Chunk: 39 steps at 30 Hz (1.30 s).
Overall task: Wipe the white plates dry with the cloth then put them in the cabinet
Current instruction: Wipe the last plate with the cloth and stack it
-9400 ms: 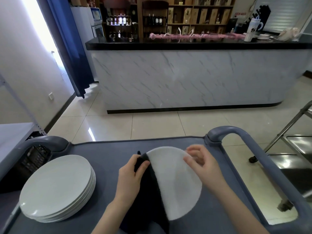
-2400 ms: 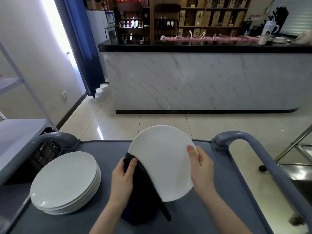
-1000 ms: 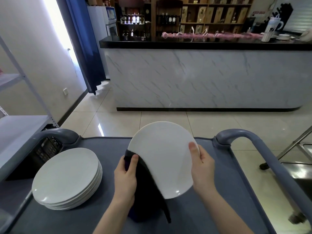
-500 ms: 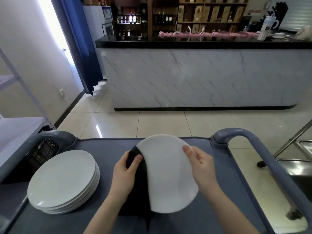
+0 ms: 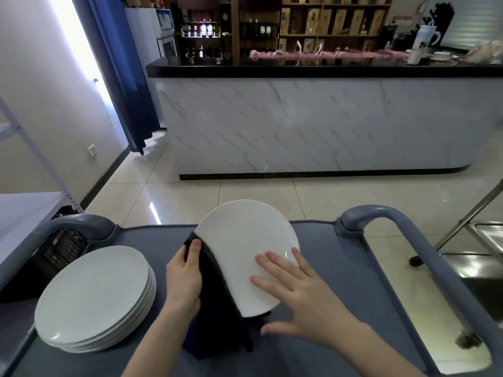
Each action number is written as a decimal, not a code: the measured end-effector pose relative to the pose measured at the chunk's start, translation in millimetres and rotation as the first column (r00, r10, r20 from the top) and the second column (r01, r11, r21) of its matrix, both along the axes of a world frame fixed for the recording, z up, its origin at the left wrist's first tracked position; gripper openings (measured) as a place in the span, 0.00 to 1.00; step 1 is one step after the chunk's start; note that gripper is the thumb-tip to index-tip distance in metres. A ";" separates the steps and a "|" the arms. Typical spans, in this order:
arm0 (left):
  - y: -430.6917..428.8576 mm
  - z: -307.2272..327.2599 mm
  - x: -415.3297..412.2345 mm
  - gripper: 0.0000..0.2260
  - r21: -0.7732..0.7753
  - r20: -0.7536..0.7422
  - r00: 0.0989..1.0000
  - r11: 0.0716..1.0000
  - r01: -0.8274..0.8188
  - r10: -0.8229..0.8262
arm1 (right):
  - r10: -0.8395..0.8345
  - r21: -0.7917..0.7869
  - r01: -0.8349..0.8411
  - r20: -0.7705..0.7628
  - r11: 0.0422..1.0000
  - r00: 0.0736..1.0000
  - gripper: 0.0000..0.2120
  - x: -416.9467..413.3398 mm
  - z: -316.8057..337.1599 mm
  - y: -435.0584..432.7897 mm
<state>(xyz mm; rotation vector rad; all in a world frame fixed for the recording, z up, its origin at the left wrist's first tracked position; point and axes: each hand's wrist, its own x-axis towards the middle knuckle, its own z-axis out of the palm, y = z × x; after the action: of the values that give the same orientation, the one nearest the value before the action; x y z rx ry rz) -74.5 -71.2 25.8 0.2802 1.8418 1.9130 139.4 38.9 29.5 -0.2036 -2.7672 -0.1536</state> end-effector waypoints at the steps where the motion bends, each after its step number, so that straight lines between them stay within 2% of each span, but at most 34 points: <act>1: 1.3 2.3 -2.6 0.11 -0.008 0.004 1.000 1.000 0.003 -0.003 | 0.011 0.058 -0.012 0.012 0.998 1.000 0.28 -0.3 0.8 2.2; 4: 4.3 6.8 -6.6 0.13 -0.056 0.048 0.998 0.998 0.036 -0.033 | 0.076 0.121 -0.071 -0.045 0.990 0.996 0.20 -3.0 3.2 4.7; 7: 4.5 8.9 -7.5 0.15 -0.079 0.146 0.986 0.993 0.090 -0.078 | 0.122 0.158 -0.106 -0.097 0.982 0.988 0.21 -1.6 -2.0 4.0; 11: 1.5 6.7 -3.8 0.13 -0.049 0.237 0.969 0.996 0.079 -0.065 | 0.104 0.136 -0.083 -0.152 0.987 0.983 0.24 -0.9 -2.9 9.5; 14: -0.2 4.0 0.5 0.13 -0.016 0.273 0.960 0.998 0.062 -0.055 | 0.073 0.074 -0.064 -0.124 0.995 0.990 0.29 0.3 -5.3 9.6; 16: -0.9 2.9 5.0 0.13 -0.005 0.263 0.964 0.999 0.048 -0.045 | 0.048 0.024 -0.045 -0.141 0.999 0.989 0.28 -0.4 -7.4 6.3; 19: 0.4 3.8 18.1 0.14 0.046 0.212 0.977 0.999 0.027 -0.036 | -0.028 -0.113 -0.001 -0.253 0.994 0.967 0.21 -8.0 -7.9 -1.7; 21: 3.0 6.0 29.7 0.14 0.098 0.164 0.985 0.995 0.036 -0.051 | -0.114 -0.284 0.033 -0.271 0.958 0.956 0.18 -14.3 -5.5 -10.1; 24: 7.8 8.7 45.3 0.13 0.108 0.040 0.995 0.991 0.085 -0.090 | -0.245 -0.619 0.089 -0.171 0.781 0.954 0.15 -18.7 0.7 -22.3; 26: 10.5 10.5 55.2 0.16 0.105 -0.068 0.987 0.983 0.152 -0.146 | -0.296 -0.825 0.055 -0.139 0.563 0.945 0.08 -22.0 6.7 -28.1; 27: 11.6 12.0 60.1 0.18 0.104 -0.120 0.976 0.975 0.195 -0.183 | -0.330 -0.891 0.018 -0.149 0.453 0.932 0.07 -24.5 10.0 -31.8; 28: 12.6 13.1 64.6 0.19 0.101 -0.172 0.960 0.965 0.241 -0.222 | -0.377 -0.931 -0.016 -0.163 0.364 0.912 0.11 -27.0 11.8 -35.5; 30: 14.7 12.5 70.0 0.21 0.088 -0.264 0.923 0.946 0.313 -0.281 | -0.451 -0.971 -0.072 -0.171 0.228 0.876 0.15 -29.5 12.5 -40.0; 35: 12.0 11.5 72.1 0.23 -0.015 -0.400 0.841 0.921 0.390 -0.363 | -0.575 -0.986 -0.162 -0.151 0.032 0.804 0.17 -30.9 20.6 -40.1; 37: 6.8 10.4 78.7 0.22 -0.095 -0.471 0.771 0.894 0.438 -0.428 | -0.617 -0.970 -0.218 -0.106 -0.109 0.779 0.16 -32.5 25.8 -35.1; 39: 1.3 8.2 86.8 0.21 -0.198 -0.557 0.681 0.872 0.448 -0.476 | -0.650 -0.947 -0.252 -0.065 -0.199 0.757 0.15 -32.2 31.0 -28.6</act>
<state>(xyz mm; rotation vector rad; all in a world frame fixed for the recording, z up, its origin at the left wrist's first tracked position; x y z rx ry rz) 12.3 -69.9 34.0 1.3343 1.9088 1.5023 107.2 10.3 60.5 -0.9598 -1.3610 1.8230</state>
